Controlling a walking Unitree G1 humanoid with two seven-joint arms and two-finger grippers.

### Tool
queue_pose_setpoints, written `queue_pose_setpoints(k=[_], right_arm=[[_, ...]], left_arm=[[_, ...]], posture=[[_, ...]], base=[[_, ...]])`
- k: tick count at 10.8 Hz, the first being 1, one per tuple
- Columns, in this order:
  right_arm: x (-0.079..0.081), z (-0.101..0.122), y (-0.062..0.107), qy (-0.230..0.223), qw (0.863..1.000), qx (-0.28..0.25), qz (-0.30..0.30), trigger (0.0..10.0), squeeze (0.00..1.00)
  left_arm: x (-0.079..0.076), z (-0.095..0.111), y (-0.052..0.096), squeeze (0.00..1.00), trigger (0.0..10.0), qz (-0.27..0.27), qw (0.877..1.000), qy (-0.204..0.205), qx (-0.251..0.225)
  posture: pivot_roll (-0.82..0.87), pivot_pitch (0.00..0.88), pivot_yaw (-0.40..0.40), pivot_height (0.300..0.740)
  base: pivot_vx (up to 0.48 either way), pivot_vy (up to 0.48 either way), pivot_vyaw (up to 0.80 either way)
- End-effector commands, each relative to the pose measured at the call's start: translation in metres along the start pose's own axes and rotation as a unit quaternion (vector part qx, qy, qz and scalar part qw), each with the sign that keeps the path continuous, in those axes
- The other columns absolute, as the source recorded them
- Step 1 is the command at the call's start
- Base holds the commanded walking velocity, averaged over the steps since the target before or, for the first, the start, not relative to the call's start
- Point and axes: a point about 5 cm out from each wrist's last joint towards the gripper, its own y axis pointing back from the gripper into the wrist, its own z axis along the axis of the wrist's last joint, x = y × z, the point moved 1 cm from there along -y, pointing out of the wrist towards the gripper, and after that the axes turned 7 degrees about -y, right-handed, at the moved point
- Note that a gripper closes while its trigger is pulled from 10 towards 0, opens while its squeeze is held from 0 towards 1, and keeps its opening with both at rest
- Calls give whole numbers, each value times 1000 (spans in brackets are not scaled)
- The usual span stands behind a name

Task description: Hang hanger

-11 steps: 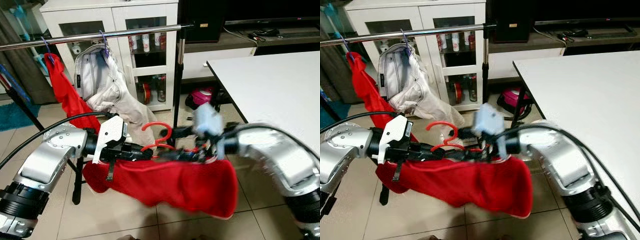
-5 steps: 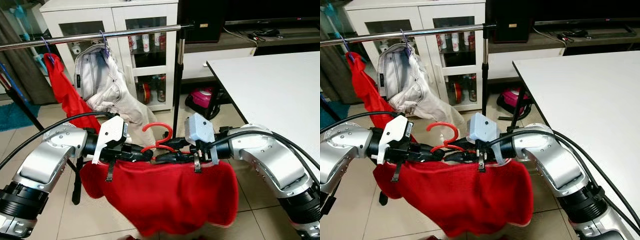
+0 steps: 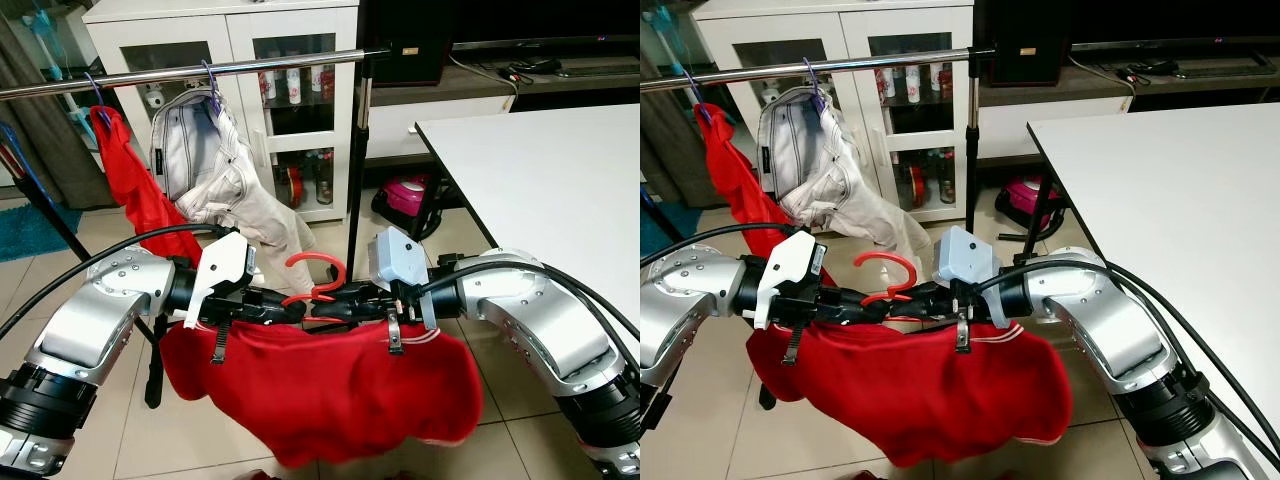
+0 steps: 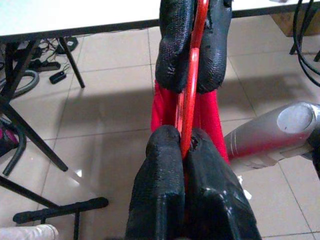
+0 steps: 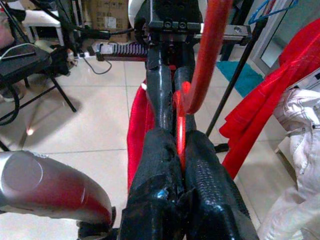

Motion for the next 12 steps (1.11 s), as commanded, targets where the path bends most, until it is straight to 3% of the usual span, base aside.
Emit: queue_pose_setpoints(k=[1,2,3,4,8,10,11,12], right_arm=[[3,0,-1,-8,1000,-1,22,0,0],[4,-1,0,-14,1000,-1,20,0,0],[4,-3,0,-19,1000,-1,18,0,0],[4,-4,1,-23,1000,-2,15,0,0],[6,-22,11,-49,998,24,-8,0,0],[5,-37,18,-77,994,20,-80,0,0],[-4,-50,26,-124,974,-4,-192,0,0],[-16,-64,35,-200,917,-64,-338,0,0]], left_arm=[[8,12,6,0,0,17,999,-25,-10],[13,15,6,0,9412,51,998,-36,-18],[11,17,7,573,10000,35,999,-29,-26],[10,18,8,1000,10000,31,999,-26,-30],[14,33,22,1000,10000,84,992,-45,-77],[20,24,36,1000,10000,215,975,-17,-60],[11,8,48,31,10000,309,950,23,-48],[-6,-11,55,0,10000,415,906,73,-25]], posture=[[-138,0,41,740],[-136,0,40,740],[-135,0,40,740],[-133,0,39,740],[-126,0,25,740],[-128,0,33,740],[-121,0,33,740],[-108,0,30,740]], base=[[0,0,0],[0,0,0],[0,0,0],[0,0,0],[0,0,0],[0,0,0],[0,0,0],[0,0,0]])
